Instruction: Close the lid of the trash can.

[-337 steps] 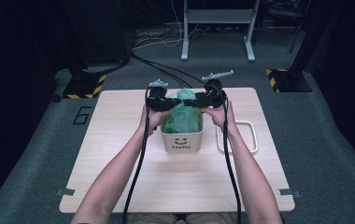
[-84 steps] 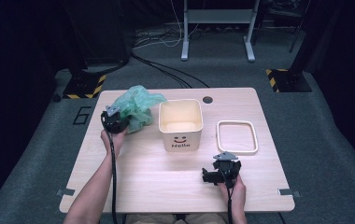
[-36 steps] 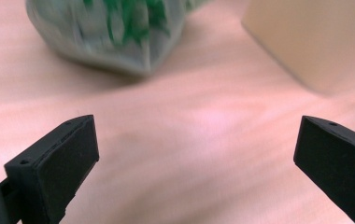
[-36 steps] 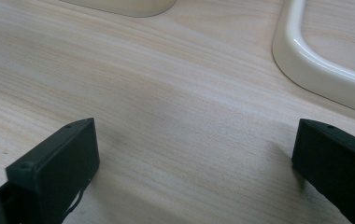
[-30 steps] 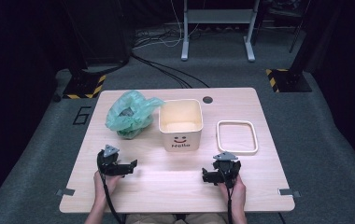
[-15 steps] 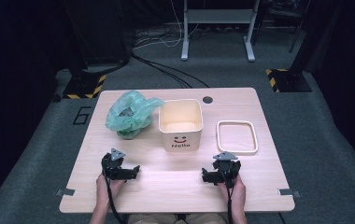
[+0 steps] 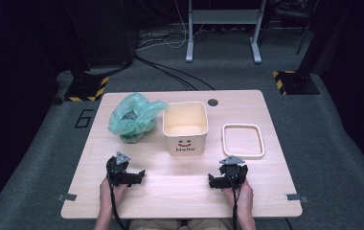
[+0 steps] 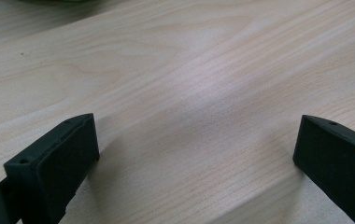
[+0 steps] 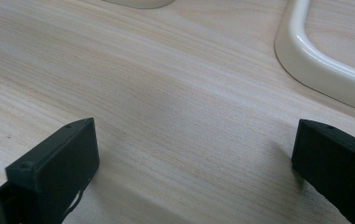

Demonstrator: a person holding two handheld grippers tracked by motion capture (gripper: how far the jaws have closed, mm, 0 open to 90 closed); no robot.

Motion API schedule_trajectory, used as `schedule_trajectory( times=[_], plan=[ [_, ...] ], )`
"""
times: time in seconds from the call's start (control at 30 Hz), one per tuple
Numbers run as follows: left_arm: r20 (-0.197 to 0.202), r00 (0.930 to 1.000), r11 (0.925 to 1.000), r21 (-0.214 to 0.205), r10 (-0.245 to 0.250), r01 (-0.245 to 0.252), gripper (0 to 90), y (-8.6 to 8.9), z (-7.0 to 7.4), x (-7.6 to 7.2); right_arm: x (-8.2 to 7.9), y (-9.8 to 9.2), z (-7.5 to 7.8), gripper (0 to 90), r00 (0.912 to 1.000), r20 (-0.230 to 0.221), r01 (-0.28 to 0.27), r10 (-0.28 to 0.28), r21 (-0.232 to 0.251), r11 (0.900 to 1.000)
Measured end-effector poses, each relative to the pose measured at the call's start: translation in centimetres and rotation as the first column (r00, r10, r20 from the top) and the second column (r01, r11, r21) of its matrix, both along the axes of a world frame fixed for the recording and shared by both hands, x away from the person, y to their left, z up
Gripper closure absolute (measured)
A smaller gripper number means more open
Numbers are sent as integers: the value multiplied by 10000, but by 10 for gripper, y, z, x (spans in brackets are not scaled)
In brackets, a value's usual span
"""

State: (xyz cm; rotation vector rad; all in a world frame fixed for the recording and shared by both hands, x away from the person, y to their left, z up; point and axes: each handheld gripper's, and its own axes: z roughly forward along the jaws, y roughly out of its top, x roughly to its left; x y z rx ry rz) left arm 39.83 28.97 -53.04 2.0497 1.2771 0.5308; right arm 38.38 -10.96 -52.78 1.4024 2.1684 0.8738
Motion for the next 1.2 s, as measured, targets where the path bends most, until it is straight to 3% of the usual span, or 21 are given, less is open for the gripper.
schedule_trajectory(
  times=[0.23,0.43,0.8,1.2],
  plan=[
    [-29,10000,10000,71,-18,18,2,0,0,0,-1,-20,6,55,9999,139,75,-84,616,9981],
    [2,10000,10000,4,51,-51,4,0,0,0,-6,-42,20,88,9983,458,301,-358,1197,9924],
    [41,10000,10000,-46,75,-74,17,0,0,0,7,-72,39,130,9950,605,724,-799,1176,9904],
    [87,9999,9999,-103,94,-93,34,0,0,0,29,-94,41,136,9904,340,1294,-1340,1124,9852]
  ],
)
